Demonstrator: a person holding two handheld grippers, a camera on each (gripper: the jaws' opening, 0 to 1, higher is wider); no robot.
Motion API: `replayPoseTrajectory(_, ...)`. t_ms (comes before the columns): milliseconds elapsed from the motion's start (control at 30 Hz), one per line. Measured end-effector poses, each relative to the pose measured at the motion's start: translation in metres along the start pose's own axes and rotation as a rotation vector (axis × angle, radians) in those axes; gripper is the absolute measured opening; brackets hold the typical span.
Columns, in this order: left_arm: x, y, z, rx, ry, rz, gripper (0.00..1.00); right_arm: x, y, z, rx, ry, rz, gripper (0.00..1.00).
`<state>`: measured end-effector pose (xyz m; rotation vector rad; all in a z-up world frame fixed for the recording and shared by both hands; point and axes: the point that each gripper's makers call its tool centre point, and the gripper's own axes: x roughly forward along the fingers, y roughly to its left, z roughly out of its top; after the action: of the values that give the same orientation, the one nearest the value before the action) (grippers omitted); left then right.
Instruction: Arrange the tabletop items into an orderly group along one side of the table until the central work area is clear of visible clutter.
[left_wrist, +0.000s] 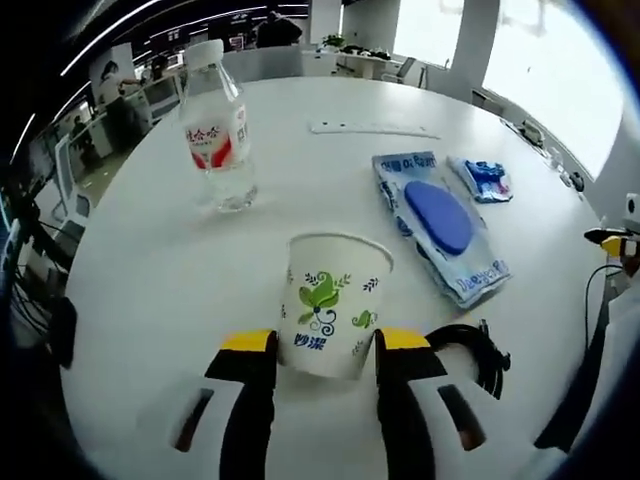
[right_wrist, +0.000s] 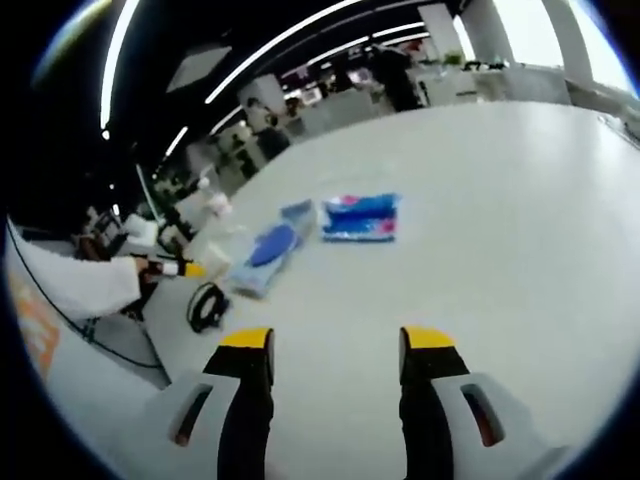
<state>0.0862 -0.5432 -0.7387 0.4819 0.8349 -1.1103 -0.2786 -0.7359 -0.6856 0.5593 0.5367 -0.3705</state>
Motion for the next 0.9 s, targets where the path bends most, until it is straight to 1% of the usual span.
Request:
replayPoseTrajectory(100, -0.001, 0.003, 0.000, -0.028, -0.004, 0.004, 0.37, 0.004, 0.002, 0.004, 0.004, -0.003, 0.008, 0.48)
replayPoseTrajectory(167, -0.004, 0.005, 0.002, -0.044, -0.024, 0.021, 0.37, 0.006, 0.003, 0.007, -0.003, -0.003, 0.013, 0.48)
replayPoseTrajectory(233, -0.009, 0.002, 0.011, -0.100, -0.079, 0.011, 0.36, 0.007, 0.006, 0.010, -0.008, -0.008, 0.019, 0.48)
replayPoseTrajectory(300, -0.016, -0.001, 0.022, -0.169, -0.149, -0.005, 0.36, 0.007, 0.008, 0.013, -0.010, -0.012, 0.024, 0.48)
replayPoseTrajectory(333, -0.020, -0.004, 0.027, -0.189, -0.171, -0.017, 0.36, 0.007, 0.009, 0.014, -0.010, -0.014, 0.025, 0.48)
replayPoseTrajectory(400, -0.030, -0.015, 0.044, -0.210, -0.263, -0.059, 0.36, 0.007, 0.011, 0.015, -0.008, -0.018, 0.030, 0.48)
replayPoseTrajectory(433, -0.038, -0.023, 0.057, -0.227, -0.324, -0.088, 0.36, 0.007, 0.012, 0.016, -0.006, -0.018, 0.034, 0.48)
replayPoseTrajectory(500, -0.049, -0.035, 0.071, -0.260, -0.399, -0.128, 0.36, 0.007, 0.014, 0.016, 0.000, -0.018, 0.042, 0.48)
replayPoseTrajectory(533, -0.055, -0.042, 0.079, -0.279, -0.439, -0.156, 0.36, 0.007, 0.016, 0.016, 0.009, -0.018, 0.048, 0.48)
replayPoseTrajectory(567, -0.064, -0.053, 0.089, -0.304, -0.493, -0.201, 0.36, 0.007, 0.018, 0.017, 0.016, -0.021, 0.052, 0.48)
replayPoseTrajectory(600, -0.069, -0.060, 0.094, -0.320, -0.525, -0.226, 0.36, 0.008, 0.019, 0.020, 0.023, -0.027, 0.057, 0.48)
replayPoseTrajectory(633, -0.076, -0.069, 0.102, -0.330, -0.570, -0.262, 0.36, 0.008, 0.021, 0.021, 0.027, -0.031, 0.061, 0.48)
replayPoseTrajectory(700, -0.083, -0.083, 0.108, -0.348, -0.600, -0.321, 0.36, 0.008, 0.023, 0.025, 0.031, -0.037, 0.068, 0.48)
replayPoseTrajectory(733, -0.089, -0.096, 0.114, -0.349, -0.628, -0.378, 0.36, 0.009, 0.025, 0.029, 0.035, -0.046, 0.076, 0.48)
replayPoseTrajectory(767, -0.096, -0.109, 0.121, -0.331, -0.659, -0.435, 0.36, 0.009, 0.028, 0.033, 0.039, -0.056, 0.086, 0.48)
replayPoseTrajectory(833, -0.102, -0.123, 0.126, -0.264, -0.676, -0.464, 0.36, 0.010, 0.031, 0.038, 0.044, -0.069, 0.099, 0.48)
replayPoseTrajectory(867, -0.105, -0.133, 0.129, -0.224, -0.674, -0.487, 0.36, 0.010, 0.033, 0.042, 0.045, -0.074, 0.108, 0.48)
replayPoseTrajectory(900, -0.107, -0.142, 0.132, -0.205, -0.676, -0.509, 0.35, 0.010, 0.035, 0.045, 0.045, -0.078, 0.119, 0.48)
